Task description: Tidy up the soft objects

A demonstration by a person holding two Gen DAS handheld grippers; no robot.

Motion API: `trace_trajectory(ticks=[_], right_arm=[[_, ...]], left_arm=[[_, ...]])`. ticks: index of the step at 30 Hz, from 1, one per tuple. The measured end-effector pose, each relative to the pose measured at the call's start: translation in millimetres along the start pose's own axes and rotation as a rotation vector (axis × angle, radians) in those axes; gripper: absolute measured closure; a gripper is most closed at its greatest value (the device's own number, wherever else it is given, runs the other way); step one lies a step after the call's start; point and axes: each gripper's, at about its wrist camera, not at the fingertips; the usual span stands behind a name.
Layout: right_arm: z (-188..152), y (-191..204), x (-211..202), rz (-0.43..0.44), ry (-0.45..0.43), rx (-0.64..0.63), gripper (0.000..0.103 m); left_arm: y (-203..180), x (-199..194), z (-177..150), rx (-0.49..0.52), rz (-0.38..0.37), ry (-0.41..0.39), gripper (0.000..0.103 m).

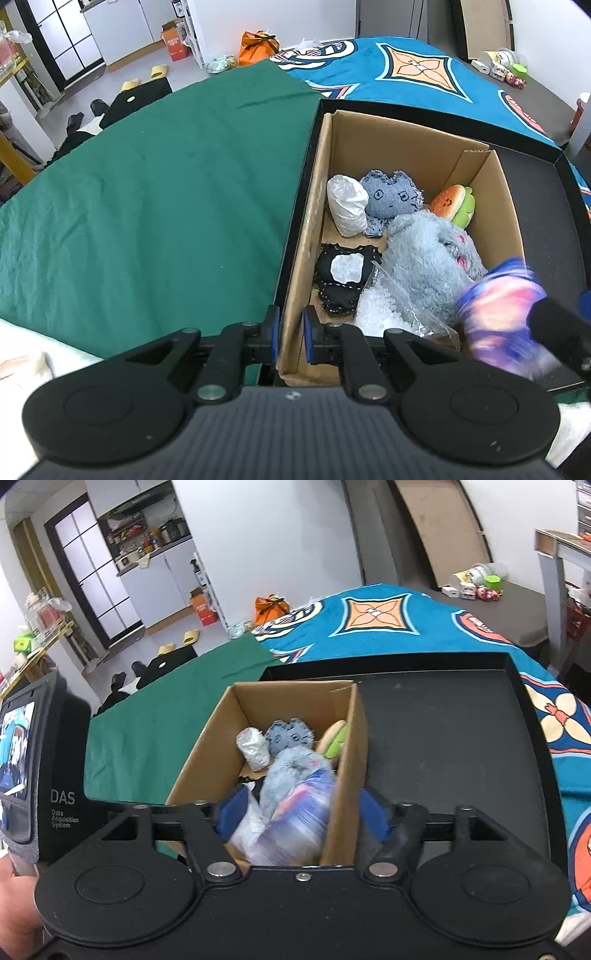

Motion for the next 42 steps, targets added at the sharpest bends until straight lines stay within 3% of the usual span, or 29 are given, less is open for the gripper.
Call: trace_trajectory(ticks=[10,21,28,32,38,42], right_arm=[[3.8,-28.4,-14.5,-0.03,-0.041,0.071,0.031],[0.4,-49.6,-31.3,-0.045,-0.069,0.128,0.029],[-1.6,-51.9,-43.0,-0.031,-0.096,0.129,0.029],[-4.6,-57.6,-50.5,-0.032,-0.114,0.144,0.029],[-8.3,-69.1,-62.6,-0.04,-0.119,0.163,0.014],[-8.6,-75.6,-72.6,-0.06,-0.12,0.16,0.005]], left_arm=[[-5.1,-12.9,1.3,0.022,0.003,-0.049,0.085],[-4.6,-38.6,-1.7,0.026,-0.032,-0.145,0.048],[-13.1,-57.1,-9.9,0.067,-0.06,-0.199,0.044],[-21.3,-68.0,-17.6,0.109,-0.081,-0.234,0.033],[-34.5,-85.6,-28.5,0.18,-0.102,-0.295,0.023],[-37.2,-91.0,-28.9,0.188,-0.164,-0.264,0.022]])
Point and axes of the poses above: each gripper's, at about its wrist camera, not at the fingertips, and x roughly the way its jaws point, y to its left, z to its top, and after that the axes turned 2 degrees about -y, right-handed
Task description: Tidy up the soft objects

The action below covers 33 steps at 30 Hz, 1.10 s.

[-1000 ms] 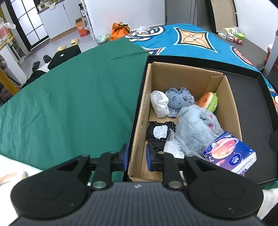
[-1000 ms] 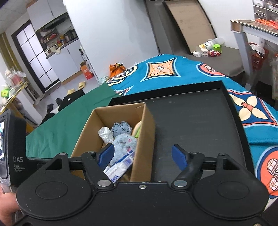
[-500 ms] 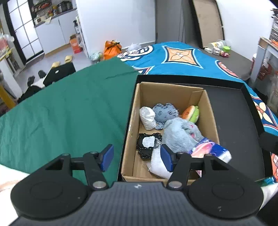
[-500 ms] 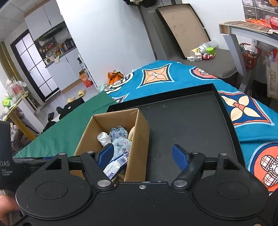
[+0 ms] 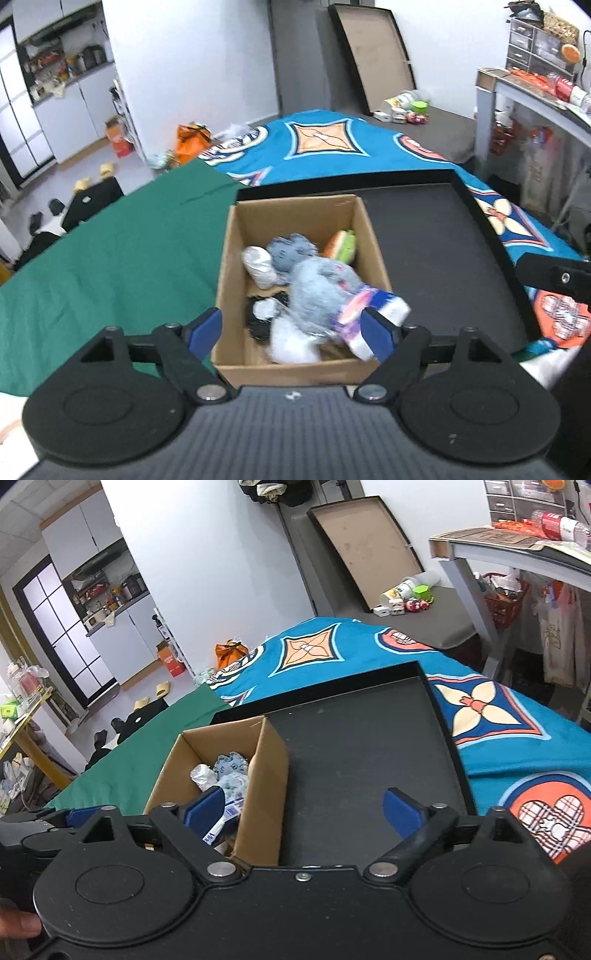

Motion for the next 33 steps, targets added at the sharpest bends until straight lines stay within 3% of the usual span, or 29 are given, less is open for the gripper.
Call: trace_trajectory(ticks=[4,11,18,24,33], right_arm=[[1.6,-6.9,-9.0,-0.015,-0.003,0.009,0.0],[4.9,-15.1,-25.4,-0.041,-0.005,0.021,0.0],[7.2,-14.1,-45.0,-0.061,-0.008,0.009,0.0],[12.8,-13.6,-69.0,-0.083,-0.036,0.021,0.0],[21.2,-5.2,-109.7,-0.068,-0.113,-0.005,0.0]], left_arm=[[-2.1,-8.0,-2.4,-0.016,-0.022,0.018,0.022],[-3.9,-25.2,-6.7,-0.019,0.007,0.036,0.022],[5.6,-47.5,-8.7,-0.078,0.007,0.062,0.01],[10.6,-74.2,-7.1,-0.105,0.008,0.03,0.001],[11.4,-124.6,-2.2,-0.129,-0.039,-0.063,0.0]])
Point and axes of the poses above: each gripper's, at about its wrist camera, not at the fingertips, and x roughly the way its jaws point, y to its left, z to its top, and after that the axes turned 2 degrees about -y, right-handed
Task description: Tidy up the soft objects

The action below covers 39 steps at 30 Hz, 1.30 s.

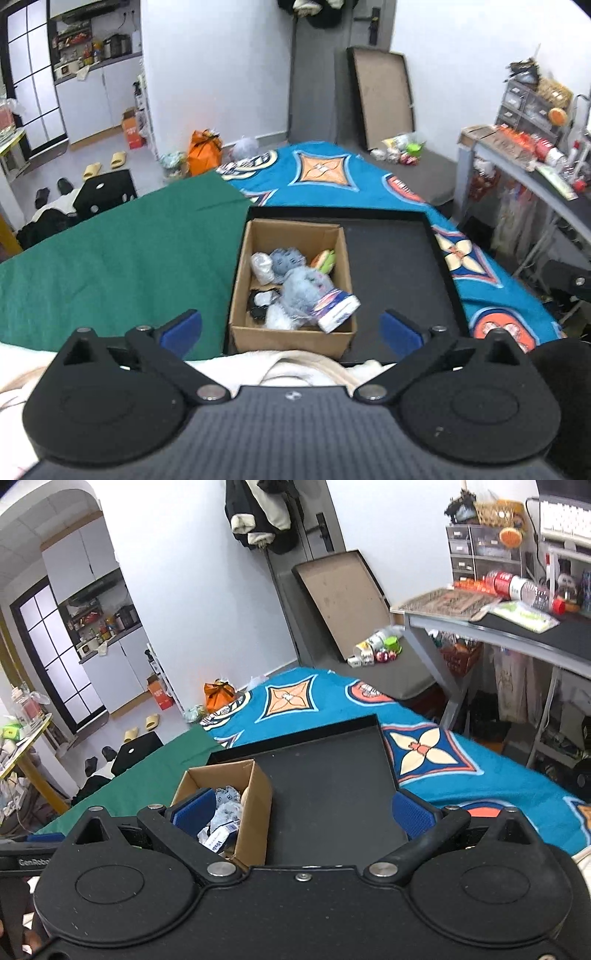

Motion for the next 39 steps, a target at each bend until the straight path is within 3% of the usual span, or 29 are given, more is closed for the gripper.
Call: trace_trajectory(ticks=[12,22,39], right_arm=[[1.8,6.2,-42.7,-0.006,-0.063,-0.022,0.0],[-3.9,7.2,-66.1,-0.063,-0.088,-0.045,0.0],[-18.3,23.2,-99.3,-0.055,-0.079,-0.106,0.0]], left_arm=[[-13.2,-49.7,-4.9,0.077,0.002,-0.066,0.0],[-12.1,-80.2,-18.8,0.079,0.009,-0.116,0.0],[-7.4,-100.4,-32.0,0.052,-0.01,-0.099,0.0]])
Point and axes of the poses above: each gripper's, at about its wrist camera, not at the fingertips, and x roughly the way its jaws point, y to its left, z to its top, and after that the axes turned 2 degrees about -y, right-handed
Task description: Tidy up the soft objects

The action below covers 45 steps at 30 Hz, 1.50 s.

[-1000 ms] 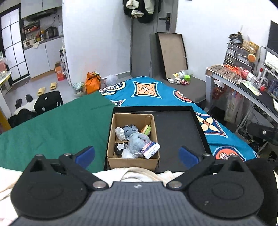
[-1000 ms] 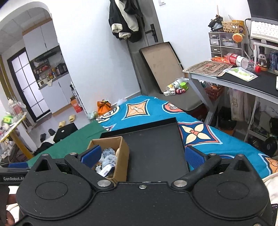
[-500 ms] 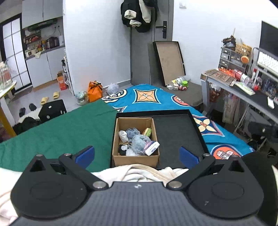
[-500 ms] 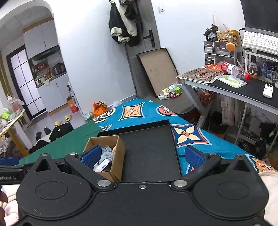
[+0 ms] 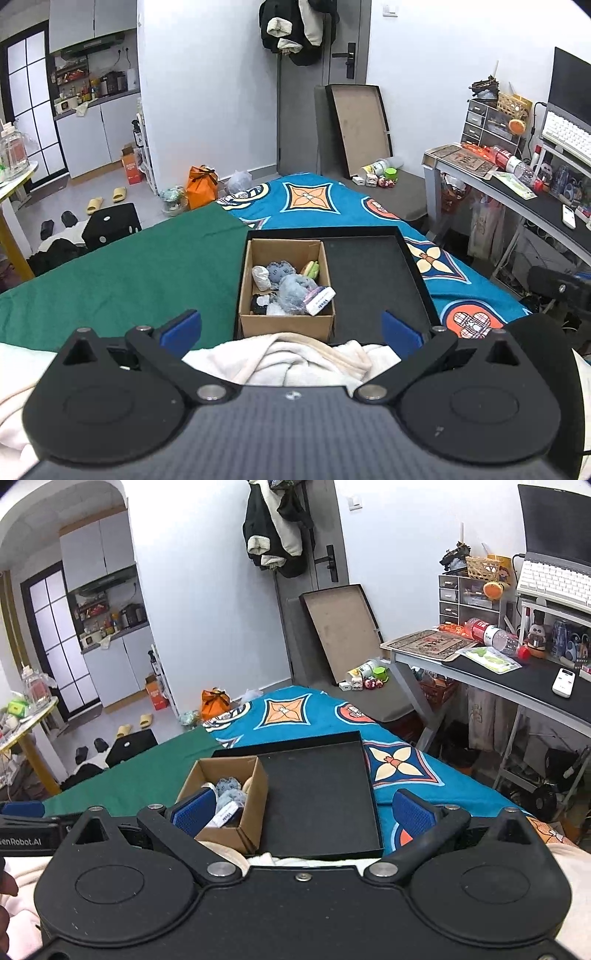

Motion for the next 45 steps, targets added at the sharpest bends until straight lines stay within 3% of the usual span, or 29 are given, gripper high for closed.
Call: trace_trajectory(ticks=[9,45], right_arm=[[-6.8,2.0,-3.0,-0.001,0.045,0.0,0.0],[-12.1,-3.1,-7.3,-0.016,0.062,0.0,0.0]], left_arm=[[-1.5,-4.6,-1.4,0.004,0.004,0.004,0.0],[1.9,-5.4,-6.1,-0.021,0.008,0.032,0.0]])
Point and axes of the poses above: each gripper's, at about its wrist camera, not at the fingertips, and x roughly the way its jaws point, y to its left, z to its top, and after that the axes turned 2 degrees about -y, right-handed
